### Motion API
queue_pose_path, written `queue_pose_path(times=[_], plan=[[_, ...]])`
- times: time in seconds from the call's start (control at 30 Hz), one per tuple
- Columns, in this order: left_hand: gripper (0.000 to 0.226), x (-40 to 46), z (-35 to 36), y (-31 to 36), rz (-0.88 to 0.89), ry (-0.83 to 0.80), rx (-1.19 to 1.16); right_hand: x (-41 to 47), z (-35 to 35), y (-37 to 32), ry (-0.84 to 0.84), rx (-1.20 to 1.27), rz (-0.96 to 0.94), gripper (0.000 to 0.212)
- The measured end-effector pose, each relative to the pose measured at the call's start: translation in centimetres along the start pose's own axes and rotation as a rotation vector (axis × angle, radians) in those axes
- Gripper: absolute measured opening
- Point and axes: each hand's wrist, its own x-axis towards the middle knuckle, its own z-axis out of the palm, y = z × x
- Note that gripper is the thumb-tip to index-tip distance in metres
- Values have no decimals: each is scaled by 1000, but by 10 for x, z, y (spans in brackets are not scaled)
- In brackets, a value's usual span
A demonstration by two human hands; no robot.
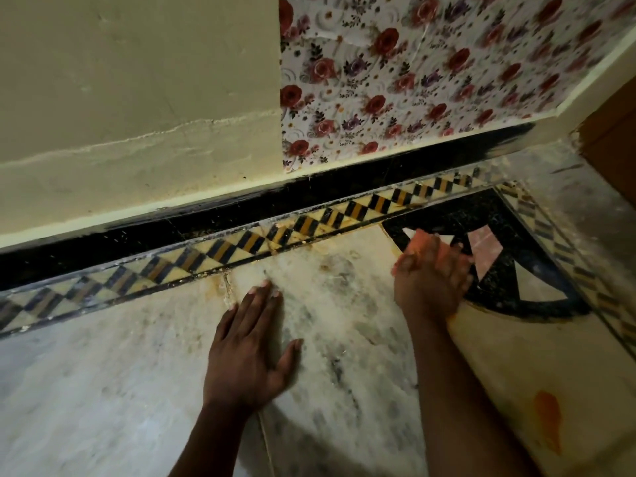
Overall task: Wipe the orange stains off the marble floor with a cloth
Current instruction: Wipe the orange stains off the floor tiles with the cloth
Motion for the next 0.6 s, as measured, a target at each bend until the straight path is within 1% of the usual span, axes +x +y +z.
queue_pose_path(times=[0.1,0.17,0.2,0.23,0.27,0.33,0.4,0.43,0.47,0.5,0.57,0.6], plan=[[84,-1,1,-1,7,-7,6,-43,3,-1,20,-4,188,73],[85,-1,1,-1,5,-4,11,-40,0,-19,-29,-14,213,69],[85,-1,2,-2,7,-10,15,-33,1,-31,-55,-3,185,68],[85,-1,2,-2,8,-11,17,-26,2,-45,-92,-4,112,67],[85,-1,2,-2,9,-5,16,-25,6,-58,-125,-23,-1,66],[84,0,2,-1,10,-2,15,-42,15,-74,-182,-77,-283,68],[85,-1,0,0,16,-11,20,-84,9,-57,-199,-106,-527,68],[85,-1,-1,0,16,-11,21,-103,7,-33,-191,-111,-589,67],[85,-1,-1,0,13,-12,20,-114,1,-5,-181,-116,-582,66],[85,0,-1,0,9,-12,21,-114,-5,22,-157,-125,-503,66],[85,0,0,1,13,-7,24,-84,-14,55,-73,-118,-209,69],[85,0,1,0,14,-2,29,-60,-15,53,-56,-93,-60,70]])
